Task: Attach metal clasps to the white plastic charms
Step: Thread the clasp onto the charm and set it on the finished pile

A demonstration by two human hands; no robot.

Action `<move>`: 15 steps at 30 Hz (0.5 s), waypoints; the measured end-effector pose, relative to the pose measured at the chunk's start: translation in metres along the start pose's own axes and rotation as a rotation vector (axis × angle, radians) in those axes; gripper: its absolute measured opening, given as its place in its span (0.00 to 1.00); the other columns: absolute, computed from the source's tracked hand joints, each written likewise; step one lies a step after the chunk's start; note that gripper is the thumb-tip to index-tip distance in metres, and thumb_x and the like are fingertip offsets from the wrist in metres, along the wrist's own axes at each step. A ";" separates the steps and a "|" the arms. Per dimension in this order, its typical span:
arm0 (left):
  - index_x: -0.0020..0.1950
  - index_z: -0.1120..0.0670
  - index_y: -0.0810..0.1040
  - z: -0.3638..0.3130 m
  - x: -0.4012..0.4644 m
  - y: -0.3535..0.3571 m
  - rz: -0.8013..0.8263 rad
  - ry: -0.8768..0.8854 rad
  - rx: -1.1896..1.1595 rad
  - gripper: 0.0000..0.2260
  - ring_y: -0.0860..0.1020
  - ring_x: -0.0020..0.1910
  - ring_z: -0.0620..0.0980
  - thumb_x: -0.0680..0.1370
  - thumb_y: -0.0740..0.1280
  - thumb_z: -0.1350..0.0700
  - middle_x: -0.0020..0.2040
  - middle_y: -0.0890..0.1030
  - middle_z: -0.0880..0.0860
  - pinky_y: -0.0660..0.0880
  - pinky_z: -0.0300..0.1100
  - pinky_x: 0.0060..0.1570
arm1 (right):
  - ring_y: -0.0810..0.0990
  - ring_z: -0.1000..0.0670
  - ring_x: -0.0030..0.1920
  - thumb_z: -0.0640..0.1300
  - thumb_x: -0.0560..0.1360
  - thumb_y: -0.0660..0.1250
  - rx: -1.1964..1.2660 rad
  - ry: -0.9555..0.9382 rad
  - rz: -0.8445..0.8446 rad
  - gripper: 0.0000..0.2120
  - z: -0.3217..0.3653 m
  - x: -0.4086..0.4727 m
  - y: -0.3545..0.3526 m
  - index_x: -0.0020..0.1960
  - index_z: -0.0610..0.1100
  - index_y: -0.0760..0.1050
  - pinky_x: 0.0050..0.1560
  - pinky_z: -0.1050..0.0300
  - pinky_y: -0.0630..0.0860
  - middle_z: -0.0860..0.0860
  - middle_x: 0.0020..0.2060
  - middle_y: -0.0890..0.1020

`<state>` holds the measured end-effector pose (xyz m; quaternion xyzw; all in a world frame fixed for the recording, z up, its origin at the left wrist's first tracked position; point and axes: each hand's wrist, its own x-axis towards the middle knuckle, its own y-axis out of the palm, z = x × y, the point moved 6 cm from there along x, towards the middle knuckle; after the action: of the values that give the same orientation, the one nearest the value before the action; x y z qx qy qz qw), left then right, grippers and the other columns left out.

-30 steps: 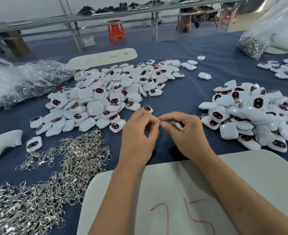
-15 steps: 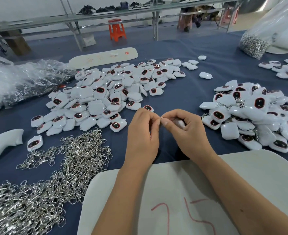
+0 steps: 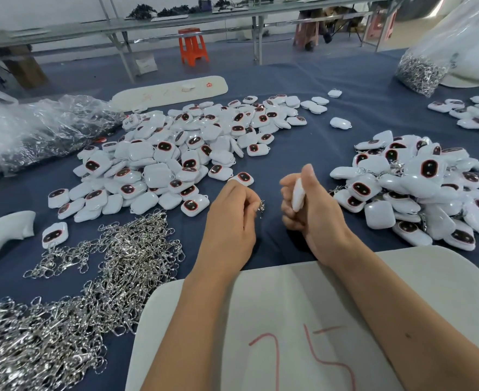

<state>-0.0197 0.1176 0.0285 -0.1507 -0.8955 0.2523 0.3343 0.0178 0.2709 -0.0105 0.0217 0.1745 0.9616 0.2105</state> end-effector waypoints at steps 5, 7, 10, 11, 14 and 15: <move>0.44 0.59 0.76 0.003 0.000 0.003 0.038 -0.002 0.009 0.07 0.71 0.41 0.47 0.79 0.65 0.68 0.45 0.75 0.50 0.69 0.42 0.43 | 0.69 0.53 0.34 0.46 0.79 0.66 -0.256 -0.082 0.022 0.13 0.001 -0.003 -0.002 0.62 0.50 0.83 0.35 0.61 0.70 0.56 0.36 0.75; 0.44 0.58 0.76 0.002 -0.001 0.005 0.057 -0.008 0.013 0.07 0.71 0.41 0.46 0.79 0.65 0.67 0.45 0.75 0.49 0.70 0.42 0.44 | 0.72 0.52 0.32 0.43 0.78 0.71 -0.290 -0.100 -0.060 0.11 0.001 -0.004 -0.006 0.60 0.49 0.80 0.35 0.59 0.72 0.54 0.38 0.79; 0.43 0.57 0.76 0.001 -0.001 0.005 0.071 -0.014 0.007 0.07 0.73 0.41 0.46 0.79 0.66 0.66 0.44 0.75 0.49 0.70 0.41 0.44 | 0.72 0.55 0.29 0.49 0.74 0.74 -0.293 -0.133 -0.171 0.09 0.004 -0.005 -0.012 0.52 0.49 0.80 0.32 0.61 0.70 0.57 0.34 0.79; 0.43 0.57 0.76 0.000 -0.001 0.006 0.077 -0.016 0.004 0.06 0.73 0.42 0.45 0.79 0.66 0.66 0.44 0.75 0.48 0.70 0.41 0.44 | 0.72 0.58 0.29 0.49 0.75 0.73 -0.378 -0.186 -0.189 0.05 0.007 -0.005 -0.012 0.50 0.50 0.81 0.33 0.63 0.69 0.61 0.31 0.78; 0.44 0.55 0.76 -0.002 -0.002 0.007 0.104 -0.020 -0.011 0.06 0.74 0.42 0.46 0.79 0.67 0.65 0.45 0.75 0.47 0.71 0.40 0.43 | 0.73 0.60 0.29 0.46 0.80 0.70 -0.553 -0.302 -0.212 0.04 0.012 -0.008 -0.006 0.47 0.52 0.82 0.33 0.71 0.67 0.64 0.28 0.77; 0.44 0.55 0.76 -0.002 -0.002 0.007 0.111 -0.019 -0.018 0.06 0.74 0.42 0.47 0.78 0.67 0.65 0.44 0.75 0.46 0.72 0.41 0.43 | 0.73 0.60 0.30 0.45 0.80 0.69 -0.570 -0.308 -0.215 0.05 0.011 -0.007 -0.005 0.47 0.51 0.82 0.33 0.72 0.67 0.65 0.28 0.77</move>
<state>-0.0160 0.1235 0.0250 -0.2008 -0.8911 0.2640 0.3098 0.0280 0.2762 -0.0014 0.0885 -0.1337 0.9295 0.3322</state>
